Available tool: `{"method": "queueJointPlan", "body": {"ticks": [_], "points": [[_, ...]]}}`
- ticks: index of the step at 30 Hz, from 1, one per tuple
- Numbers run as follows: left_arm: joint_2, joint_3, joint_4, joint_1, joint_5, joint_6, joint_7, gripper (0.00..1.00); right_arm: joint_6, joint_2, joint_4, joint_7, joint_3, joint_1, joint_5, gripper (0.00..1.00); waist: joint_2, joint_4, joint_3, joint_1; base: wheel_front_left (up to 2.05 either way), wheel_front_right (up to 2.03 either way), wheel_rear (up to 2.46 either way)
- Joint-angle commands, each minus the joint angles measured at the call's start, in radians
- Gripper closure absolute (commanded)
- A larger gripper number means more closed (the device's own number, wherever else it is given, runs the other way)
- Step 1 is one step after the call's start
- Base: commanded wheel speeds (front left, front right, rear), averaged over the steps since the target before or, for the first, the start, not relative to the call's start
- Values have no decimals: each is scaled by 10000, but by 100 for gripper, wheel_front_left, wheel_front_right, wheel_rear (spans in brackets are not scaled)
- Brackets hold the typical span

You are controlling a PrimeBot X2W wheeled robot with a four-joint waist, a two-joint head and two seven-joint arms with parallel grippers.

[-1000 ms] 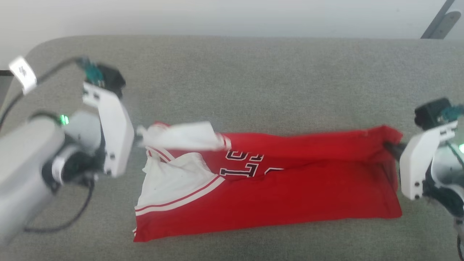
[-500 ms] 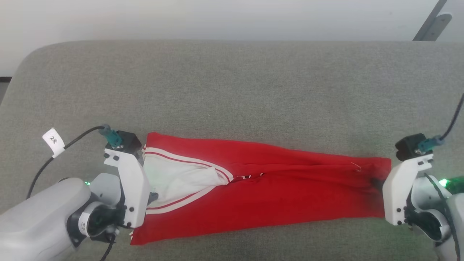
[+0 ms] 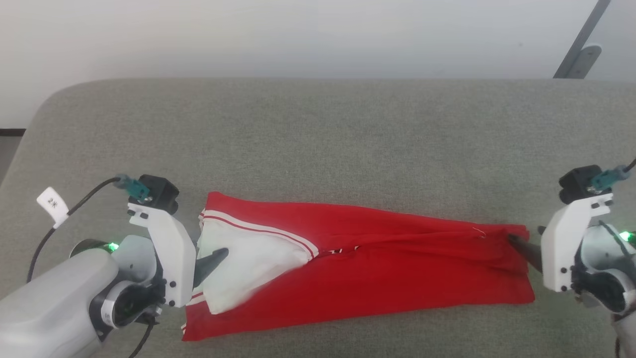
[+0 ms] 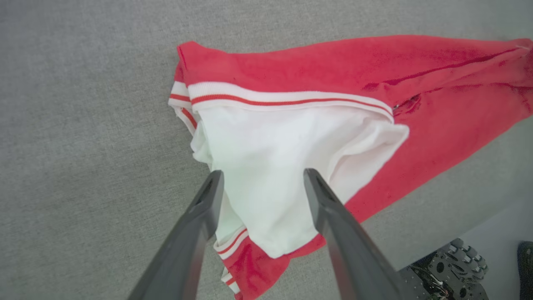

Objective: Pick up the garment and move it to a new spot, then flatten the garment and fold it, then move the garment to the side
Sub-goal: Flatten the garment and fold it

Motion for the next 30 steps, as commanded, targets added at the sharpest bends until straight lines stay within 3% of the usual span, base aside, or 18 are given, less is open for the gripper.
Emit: {"method": "queueJointPlan", "body": {"ticks": [1, 10, 18, 23, 28, 29, 30], "points": [[16, 99, -17, 182, 216, -78, -317, 0, -11, -69, 9, 134, -94, -4, 35, 0, 0, 26, -77, 0, 0, 0, 0], [-40, 453, 149, 979, 1140, -459, -3304, 0, -8, 221, 825, 1056, -848, 60, 208, 0, 0, 209, -276, 0, 0, 0, 0], [-200, 1084, 811, 1836, 1836, 23, -6245, 0, -6, 314, 1722, 1506, -867, -158, 198, 0, 0, 592, -187, 0, 0, 0, 0], [-560, 1996, 1132, 2462, 2098, 232, -6762, 0, -6, 369, 2352, 1571, -788, -293, 168, 0, 0, 908, -90, 0, 0, 0, 0], [-1222, 3890, 1177, 3443, 3028, 203, -6777, 0, -5, 535, 2932, 1546, -562, -351, 259, 0, 0, 1190, 22, 0, 0, 0, 0], [-1367, 4314, 1193, 3651, 3309, 178, -6778, 0, -3, 612, 3022, 1580, -498, -364, 330, 44, 0, 1226, 55, 0, 0, 0, 0], [-1502, 4726, 1189, 3845, 3600, 111, -6779, 0, -3, 675, 3062, 1596, -421, -380, 447, 98, 0, 1265, 91, 0, 0, 0, 0]]}}
